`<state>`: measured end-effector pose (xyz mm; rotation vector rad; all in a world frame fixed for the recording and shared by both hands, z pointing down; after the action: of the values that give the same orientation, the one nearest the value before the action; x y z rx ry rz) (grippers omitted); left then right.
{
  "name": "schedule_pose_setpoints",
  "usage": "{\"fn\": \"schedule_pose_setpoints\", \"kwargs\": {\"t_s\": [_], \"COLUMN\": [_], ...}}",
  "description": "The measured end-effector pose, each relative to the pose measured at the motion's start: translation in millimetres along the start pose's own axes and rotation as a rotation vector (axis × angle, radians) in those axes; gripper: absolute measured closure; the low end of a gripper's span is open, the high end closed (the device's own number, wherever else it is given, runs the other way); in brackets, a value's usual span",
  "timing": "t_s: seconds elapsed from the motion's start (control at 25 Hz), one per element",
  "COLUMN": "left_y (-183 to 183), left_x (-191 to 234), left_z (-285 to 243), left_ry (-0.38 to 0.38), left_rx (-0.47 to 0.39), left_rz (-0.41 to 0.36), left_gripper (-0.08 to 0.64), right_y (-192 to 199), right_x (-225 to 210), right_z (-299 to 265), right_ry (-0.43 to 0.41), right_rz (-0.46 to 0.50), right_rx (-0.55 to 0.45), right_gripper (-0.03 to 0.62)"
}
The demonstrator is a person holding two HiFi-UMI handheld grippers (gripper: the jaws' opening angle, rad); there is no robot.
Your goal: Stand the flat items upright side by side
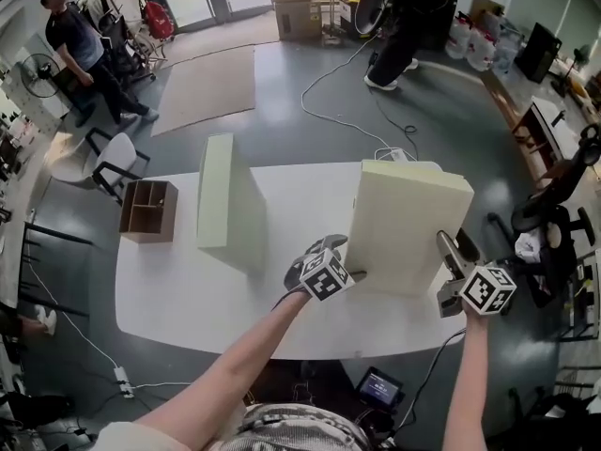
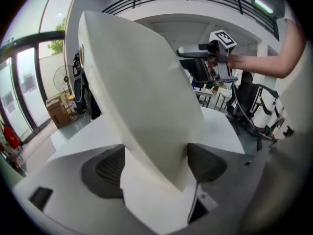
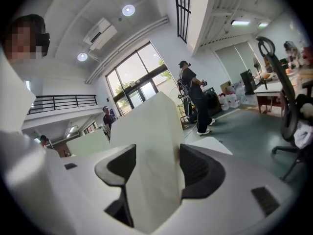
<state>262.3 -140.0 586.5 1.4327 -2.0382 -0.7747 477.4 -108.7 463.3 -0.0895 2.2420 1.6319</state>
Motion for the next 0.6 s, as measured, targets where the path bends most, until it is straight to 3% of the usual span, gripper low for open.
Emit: {"fn": "schedule_pose_setpoints", "kwargs": {"t_s": [0.16,0.6], "left_y": [2,8], "left_x": [14,32], "left_z": [7,12], "left_ry": [-0.067,-0.138], "left_rx": [0.020,0.034], "left_rz": [-0.100,-0.278], "left_gripper": [0.161,0.161], "right_y": [2,19], "right_x": [22,69], "right_z": [9,41], "right_ry": [-0.009,0.006], "right_rz": [0.040,0.090], "right_rx": [0.007,0.020], "right_gripper": [0.321,0.321]}}
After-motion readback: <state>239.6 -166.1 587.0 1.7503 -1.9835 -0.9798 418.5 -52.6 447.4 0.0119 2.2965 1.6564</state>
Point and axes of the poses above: the fingertips, and each gripper's own axes: z backward along the fingers, x to its left, y out of its underside, the point moved 3 cm from there along z, backward along the fingers, and after that the axes turned 7 degrees about z, right-handed, at the moved point
